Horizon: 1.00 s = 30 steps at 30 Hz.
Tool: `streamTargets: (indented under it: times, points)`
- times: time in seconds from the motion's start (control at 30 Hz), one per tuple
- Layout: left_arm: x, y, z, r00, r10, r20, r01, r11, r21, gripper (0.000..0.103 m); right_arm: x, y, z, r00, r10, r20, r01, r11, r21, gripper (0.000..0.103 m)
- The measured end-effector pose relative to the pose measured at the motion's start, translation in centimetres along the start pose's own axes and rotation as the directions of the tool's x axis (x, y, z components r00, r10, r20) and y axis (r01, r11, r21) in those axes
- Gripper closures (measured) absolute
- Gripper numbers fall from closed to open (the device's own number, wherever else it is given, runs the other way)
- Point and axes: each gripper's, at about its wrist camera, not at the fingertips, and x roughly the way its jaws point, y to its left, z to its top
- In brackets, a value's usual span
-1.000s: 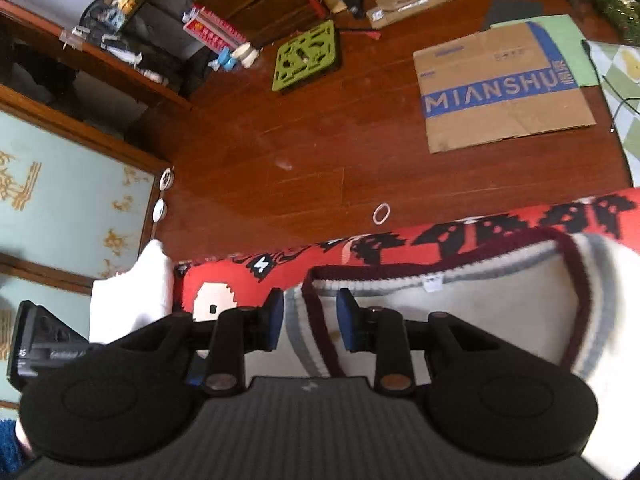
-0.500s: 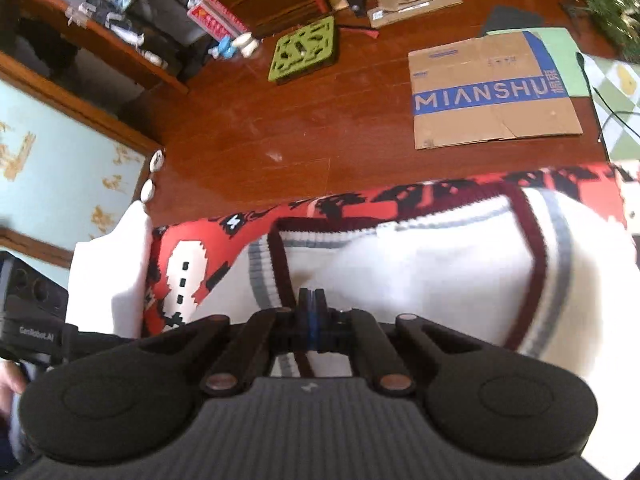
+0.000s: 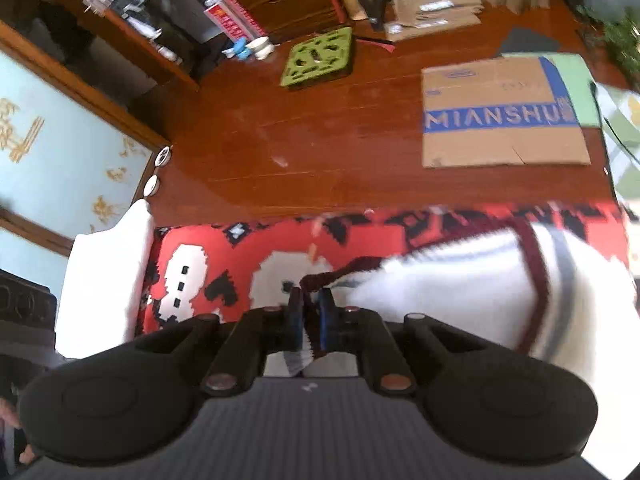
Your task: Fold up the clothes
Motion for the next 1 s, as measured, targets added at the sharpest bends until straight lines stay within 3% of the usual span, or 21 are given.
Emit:
streamTargets:
  times: [0.2, 0.27, 0.3, 0.37, 0.47, 0.6, 0.7, 0.87, 1.0]
  points:
    - [-0.2, 1.4, 0.6, 0.996, -0.072, 0.045, 0.076, 0.992, -0.104, 0.060, -1.3, -2.0, -1.9, 0.998, 0.043, 0.053, -0.048, 0.993, 0.104, 0.095]
    - [-0.2, 1.3, 0.9, 0.996, -0.065, 0.067, 0.072, 0.992, -0.105, 0.077, -1.4, -2.2, -2.0, 0.996, 0.050, 0.069, -0.059, 0.991, 0.124, 0.095]
    - [-0.2, 1.2, 1.0, 0.995, -0.061, 0.079, 0.069, 0.992, -0.105, 0.094, -1.5, -2.2, -1.8, 0.995, 0.053, 0.082, -0.063, 0.990, 0.123, 0.095]
    - [-1.2, 0.6, 1.4, 0.991, -0.006, 0.136, 0.014, 0.999, -0.052, 0.094, -1.4, -1.6, -1.2, 0.992, 0.060, 0.110, -0.073, 0.991, 0.110, 0.095]
    - [-2.7, -0.7, 2.0, 0.969, 0.086, 0.231, -0.100, 0.994, 0.049, 0.094, -0.8, -0.2, 0.4, 0.987, 0.073, 0.141, -0.084, 0.994, 0.072, 0.095]
    - [-3.4, -1.4, 2.9, 0.928, 0.198, 0.315, -0.253, 0.956, 0.145, 0.095, 1.7, 1.7, 2.7, 0.987, 0.070, 0.143, -0.074, 0.997, 0.023, 0.094]
    - [-3.0, -0.2, 3.5, 0.907, 0.259, 0.333, -0.317, 0.939, 0.132, 0.095, 3.7, 2.0, 3.6, 0.992, 0.048, 0.118, -0.052, 0.998, 0.026, 0.087]
    - [-2.9, 2.1, 4.2, 0.903, 0.252, 0.349, -0.278, 0.960, 0.024, 0.094, 3.6, 1.4, 3.2, 0.993, 0.046, 0.107, -0.055, 0.995, 0.082, 0.079]
    - [-3.1, 3.4, 4.8, 0.918, 0.204, 0.340, -0.201, 0.979, -0.045, 0.090, 5.0, 1.9, 2.7, 0.998, 0.026, 0.055, -0.028, 0.999, 0.035, 0.081]
